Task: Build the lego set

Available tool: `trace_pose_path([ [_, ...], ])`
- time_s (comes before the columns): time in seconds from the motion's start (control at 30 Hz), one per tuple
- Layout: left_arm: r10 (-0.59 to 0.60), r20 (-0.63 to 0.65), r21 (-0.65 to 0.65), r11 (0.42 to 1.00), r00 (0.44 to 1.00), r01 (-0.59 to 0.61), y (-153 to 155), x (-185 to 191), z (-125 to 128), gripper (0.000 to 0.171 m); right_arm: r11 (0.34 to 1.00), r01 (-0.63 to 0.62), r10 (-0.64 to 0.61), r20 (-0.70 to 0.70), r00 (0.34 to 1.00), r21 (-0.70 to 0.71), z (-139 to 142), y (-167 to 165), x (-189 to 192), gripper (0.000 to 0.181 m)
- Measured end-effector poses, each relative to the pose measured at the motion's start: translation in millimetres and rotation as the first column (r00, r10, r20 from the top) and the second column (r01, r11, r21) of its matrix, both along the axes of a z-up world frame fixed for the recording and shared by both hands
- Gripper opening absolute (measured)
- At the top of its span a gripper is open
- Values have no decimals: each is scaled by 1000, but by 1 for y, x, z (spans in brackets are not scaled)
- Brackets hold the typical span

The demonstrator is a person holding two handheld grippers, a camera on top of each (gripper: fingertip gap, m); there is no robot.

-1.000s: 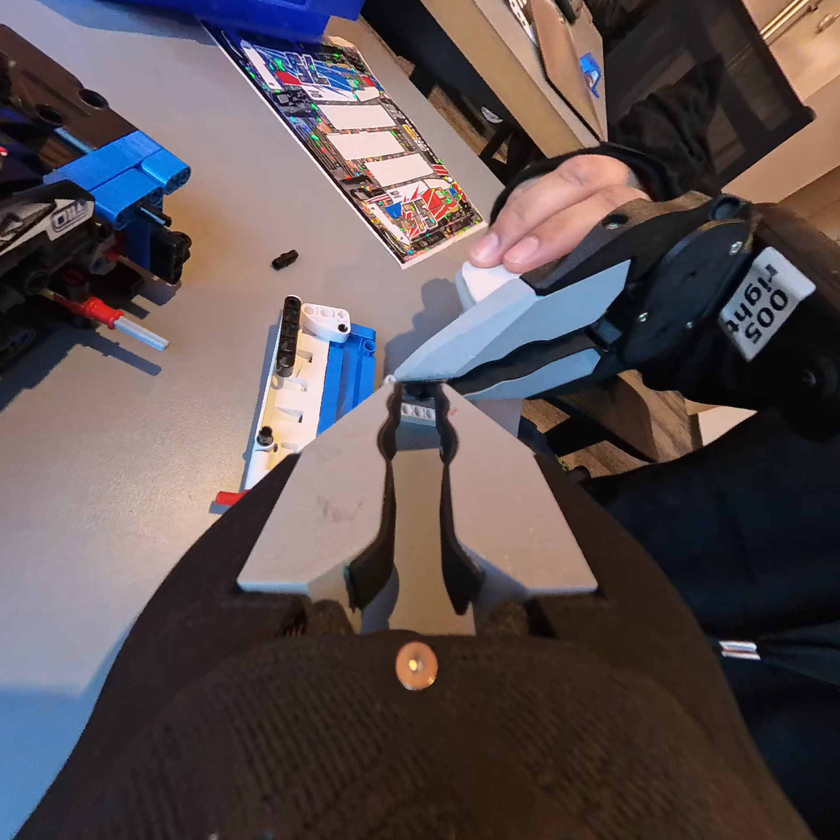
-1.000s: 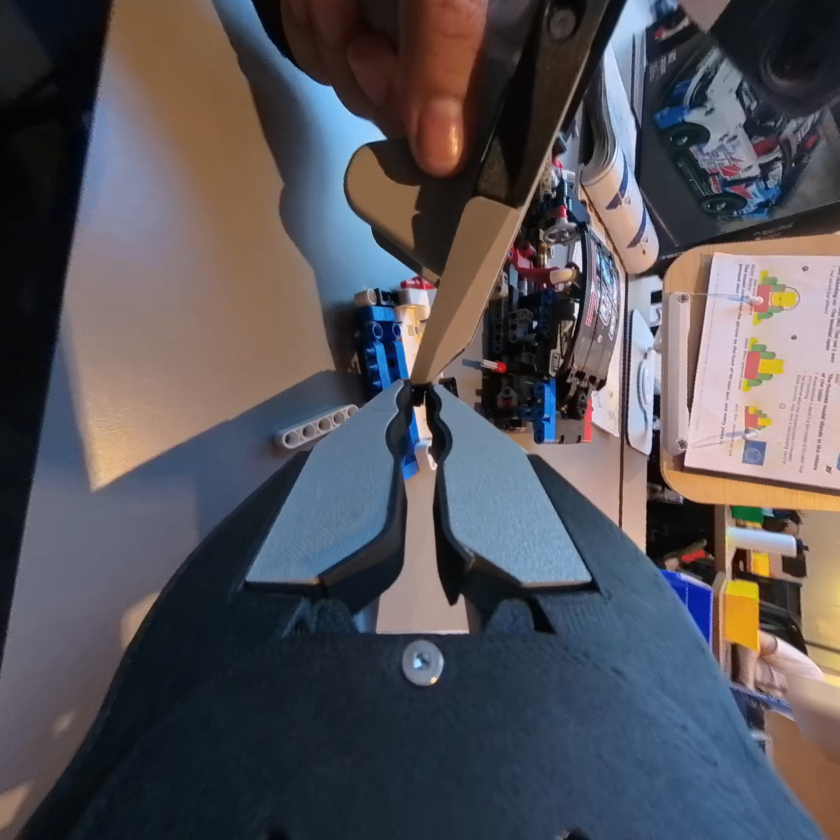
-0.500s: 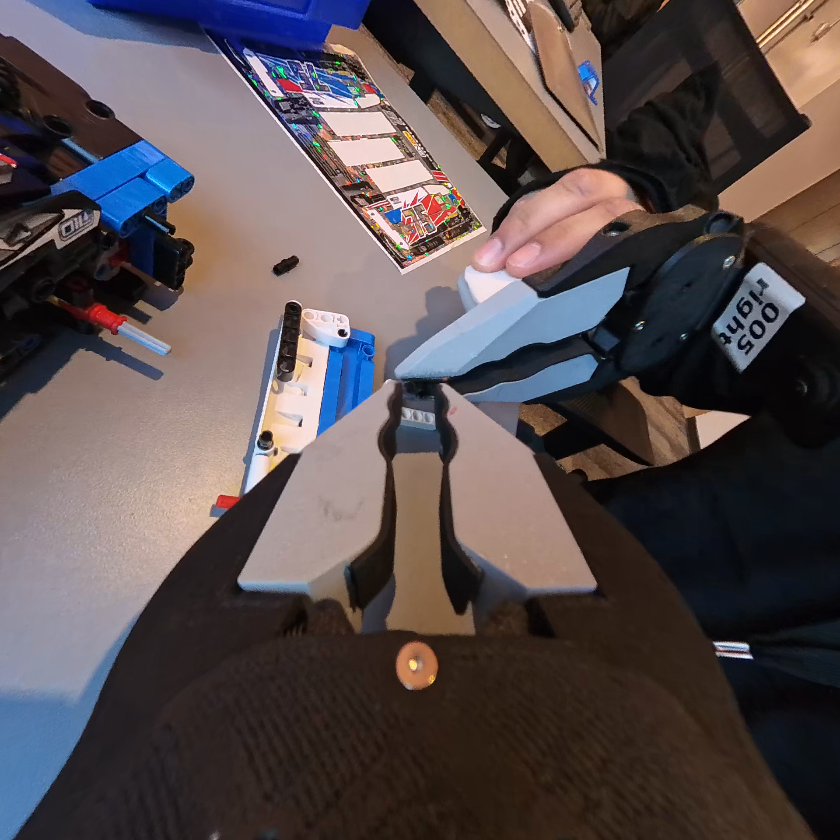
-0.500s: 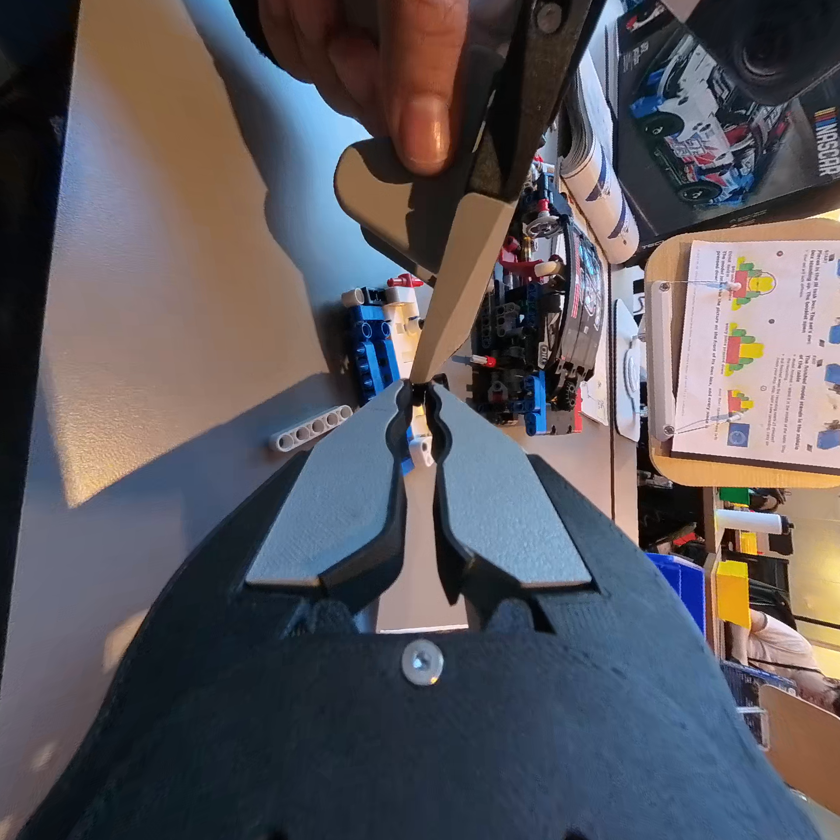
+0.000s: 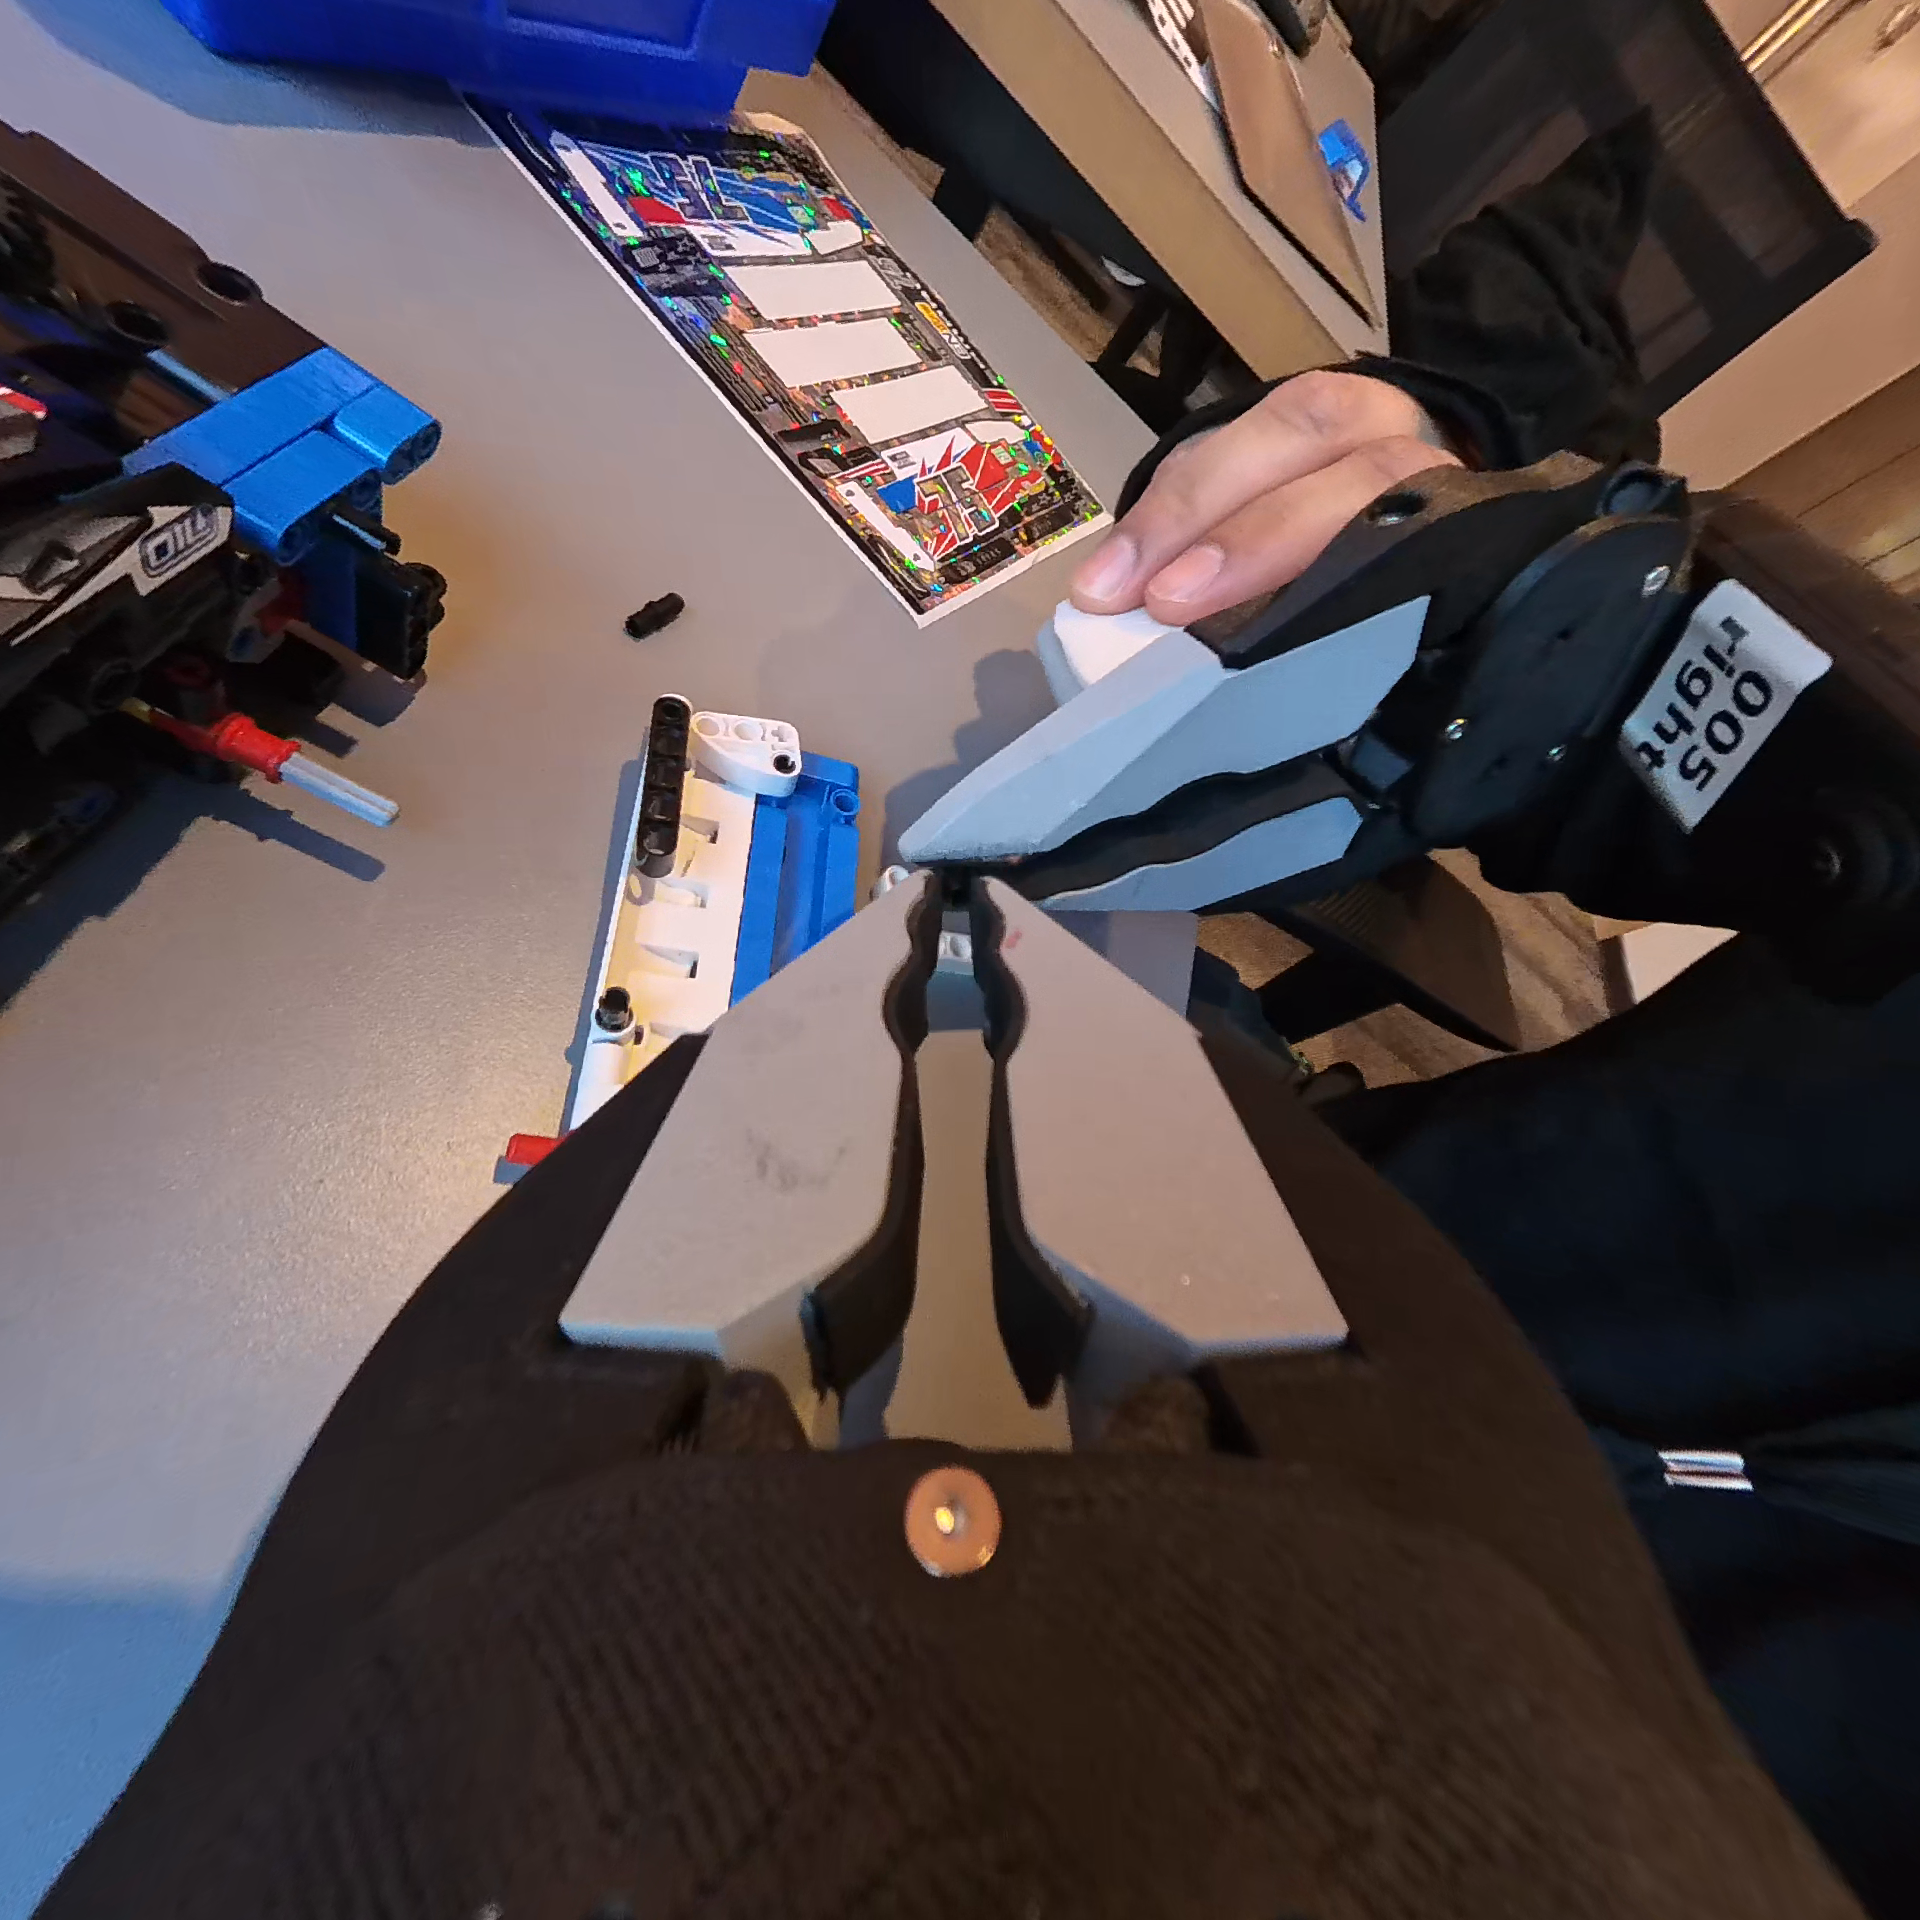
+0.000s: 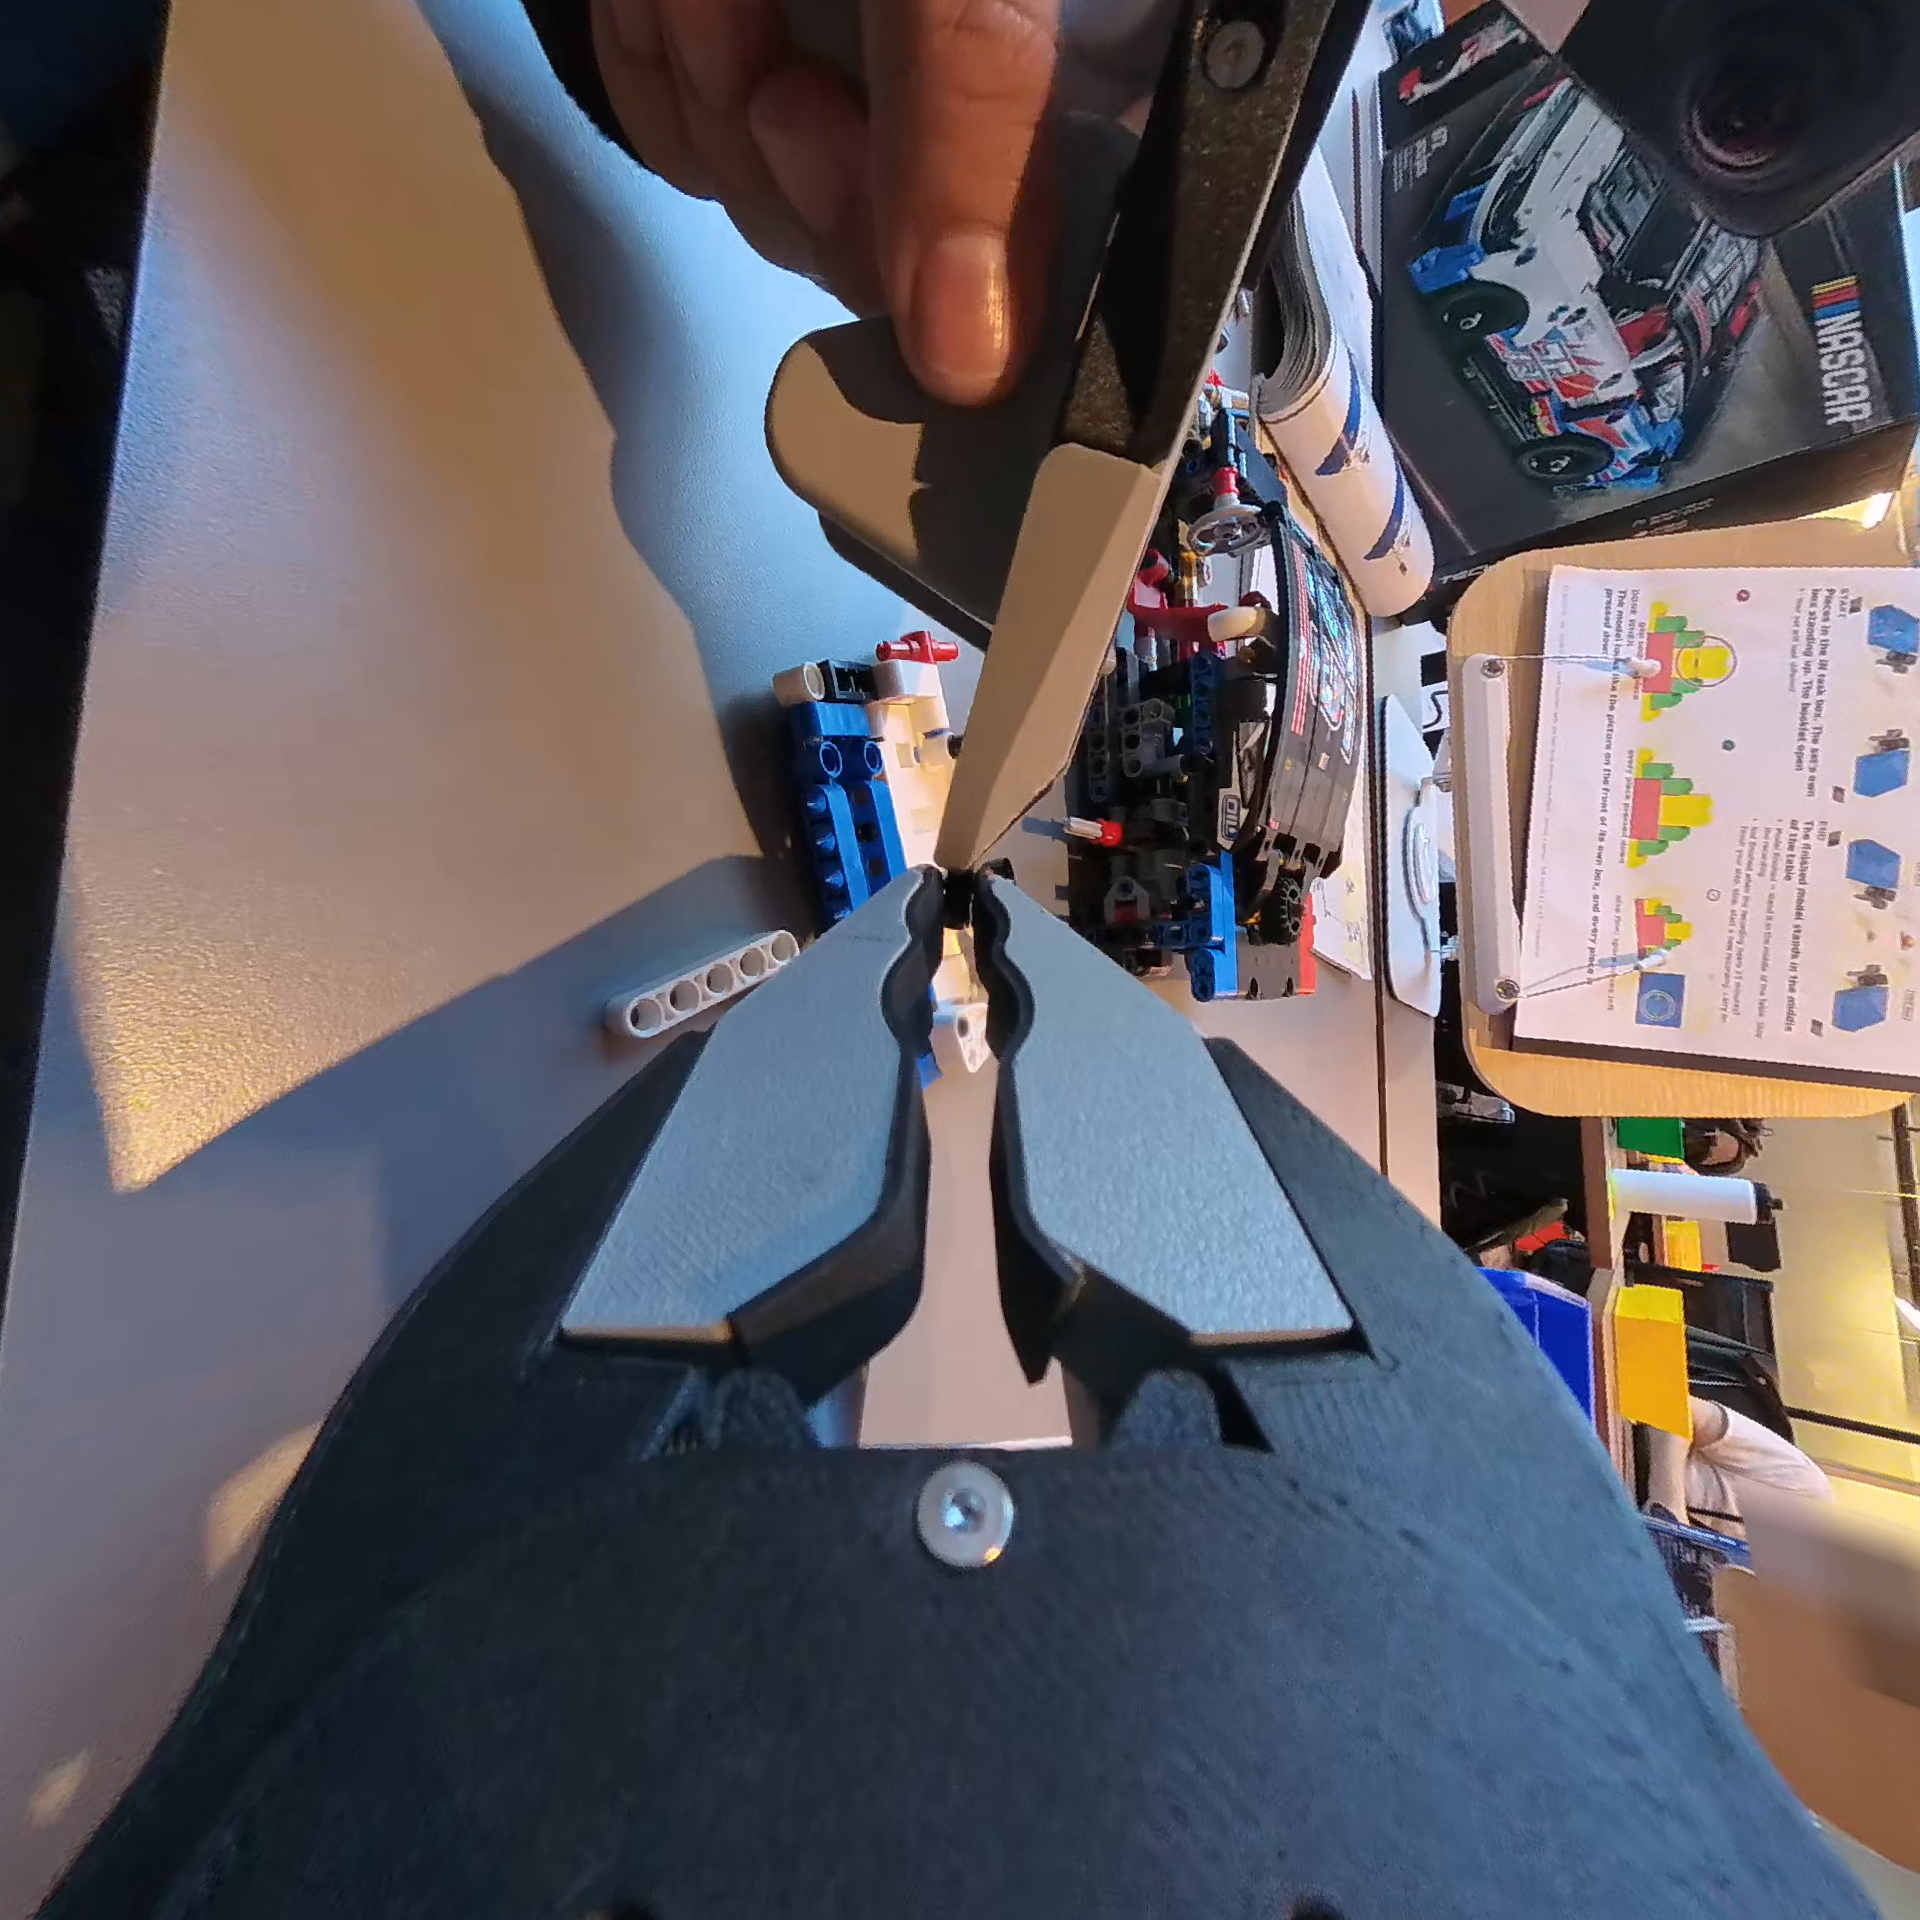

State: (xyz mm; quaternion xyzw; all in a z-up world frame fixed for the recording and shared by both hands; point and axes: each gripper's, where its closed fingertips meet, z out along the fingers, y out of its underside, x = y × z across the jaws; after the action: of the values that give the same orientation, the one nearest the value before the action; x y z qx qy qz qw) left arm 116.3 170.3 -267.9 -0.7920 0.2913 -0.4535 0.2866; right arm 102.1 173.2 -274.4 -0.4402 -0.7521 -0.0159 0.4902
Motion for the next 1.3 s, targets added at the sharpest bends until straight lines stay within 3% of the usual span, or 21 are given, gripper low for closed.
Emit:
trace_pose_path([
  [0.27, -18, 100, -22, 1000, 995, 21, -2, 0, 11, 2, 999, -18, 15, -77, 997, -40, 10, -2, 0, 3],
  [0.53, -79, 246, -1, 997, 966, 82, -10, 3, 32, 2, 960, -107, 35, -268, 963, -259, 31, -12, 0, 3],
  [0.63, -111, 317, 46, 994, 942, 102, -13, 5, 45, 2, 883, -194, 15, -387, 922, -427, 46, -15, 3, 5],
  [0.77, -130, 361, 146, 986, 923, 82, -13, 7, 58, 2, 730, -299, -45, -479, 876, -614, 59, -15, 7, 3],
  [1.0, -127, 320, 350, 937, 939, 7, -11, 5, 71, 2, 319, -512, -207, -586, 783, -797, 81, -8, 24, 11],
  [1.13, -127, 275, 427, 904, 953, -2, -11, 8, 74, 2, 242, -541, -216, -588, 780, -806, 81, -10, 22, 12],
  [1.3, -127, 246, 451, 892, 961, 2, -10, 14, 71, 2, 210, -543, -200, -579, 790, -813, 79, -14, 19, 5],
])
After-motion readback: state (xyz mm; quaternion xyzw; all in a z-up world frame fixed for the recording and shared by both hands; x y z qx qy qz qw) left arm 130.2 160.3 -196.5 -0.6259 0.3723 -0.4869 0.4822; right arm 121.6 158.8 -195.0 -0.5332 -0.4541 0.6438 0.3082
